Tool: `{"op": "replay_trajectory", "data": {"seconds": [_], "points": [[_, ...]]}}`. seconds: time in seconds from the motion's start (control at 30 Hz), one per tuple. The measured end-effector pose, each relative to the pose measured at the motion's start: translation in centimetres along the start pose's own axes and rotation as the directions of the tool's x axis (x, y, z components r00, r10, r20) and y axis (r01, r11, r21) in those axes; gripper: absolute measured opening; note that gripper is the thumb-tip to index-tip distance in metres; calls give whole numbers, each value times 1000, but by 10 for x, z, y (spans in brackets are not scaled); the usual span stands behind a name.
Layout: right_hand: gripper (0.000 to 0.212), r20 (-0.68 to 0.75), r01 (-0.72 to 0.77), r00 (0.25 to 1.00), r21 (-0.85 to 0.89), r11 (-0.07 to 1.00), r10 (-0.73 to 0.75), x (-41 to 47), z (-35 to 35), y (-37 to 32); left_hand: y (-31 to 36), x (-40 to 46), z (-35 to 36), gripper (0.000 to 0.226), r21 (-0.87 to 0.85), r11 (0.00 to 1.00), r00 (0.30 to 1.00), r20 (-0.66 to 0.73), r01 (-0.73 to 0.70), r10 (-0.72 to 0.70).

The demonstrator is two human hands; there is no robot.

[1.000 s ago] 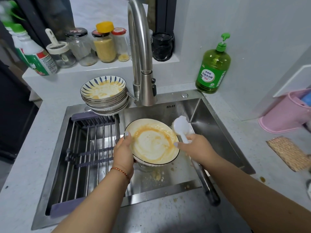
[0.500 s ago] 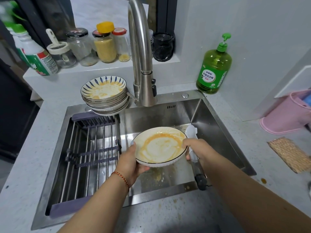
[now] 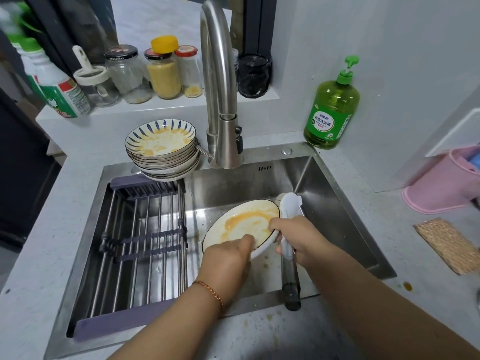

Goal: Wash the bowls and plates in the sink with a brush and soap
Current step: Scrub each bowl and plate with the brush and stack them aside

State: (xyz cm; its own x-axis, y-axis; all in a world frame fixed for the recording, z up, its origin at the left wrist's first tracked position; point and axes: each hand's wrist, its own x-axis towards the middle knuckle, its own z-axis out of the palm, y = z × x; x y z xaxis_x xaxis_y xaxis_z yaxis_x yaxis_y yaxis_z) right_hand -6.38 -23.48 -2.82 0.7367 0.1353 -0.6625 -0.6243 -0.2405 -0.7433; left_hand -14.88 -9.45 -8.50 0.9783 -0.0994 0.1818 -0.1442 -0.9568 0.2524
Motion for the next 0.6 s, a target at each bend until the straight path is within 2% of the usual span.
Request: {"op": "replay_trajectory", "data": {"seconds": [0.07,0.13,0.2,0.23,0.3,0.37,0.5,0.6], "points": [[21,51,60,997,-18,998,-60,-4,-1,-8,-3,4,-2,53,-59,998,996,-83,32,-37],[36,87,102,992,-81,992,-95,-6,-9,-15,-3,6,-11,40,-216,953,961,-130,211,-243],[33,92,147,987,-234,961,-129,-8,-22,-19,-4,9,-20,30,-402,813,877,-49,422,-479],[35,93,177,983,-316,932,-156,-7,-27,-18,-7,10,-21,30,-485,742,844,-16,462,-536],[45,128,250,968,-473,845,-215,-8,-29,-18,-12,12,-24,34,-584,663,813,-9,468,-582],[53,175,317,948,-579,751,-265,-11,-23,-18,-14,14,-27,38,-634,631,815,-1,448,-580],[53,300,475,877,-660,582,-375,-38,1,-19,-13,20,-30,39,-682,585,816,29,439,-577],[55,447,554,830,-731,399,-334,-59,15,-10,-12,21,-33,42,-739,530,813,42,416,-580]]}}
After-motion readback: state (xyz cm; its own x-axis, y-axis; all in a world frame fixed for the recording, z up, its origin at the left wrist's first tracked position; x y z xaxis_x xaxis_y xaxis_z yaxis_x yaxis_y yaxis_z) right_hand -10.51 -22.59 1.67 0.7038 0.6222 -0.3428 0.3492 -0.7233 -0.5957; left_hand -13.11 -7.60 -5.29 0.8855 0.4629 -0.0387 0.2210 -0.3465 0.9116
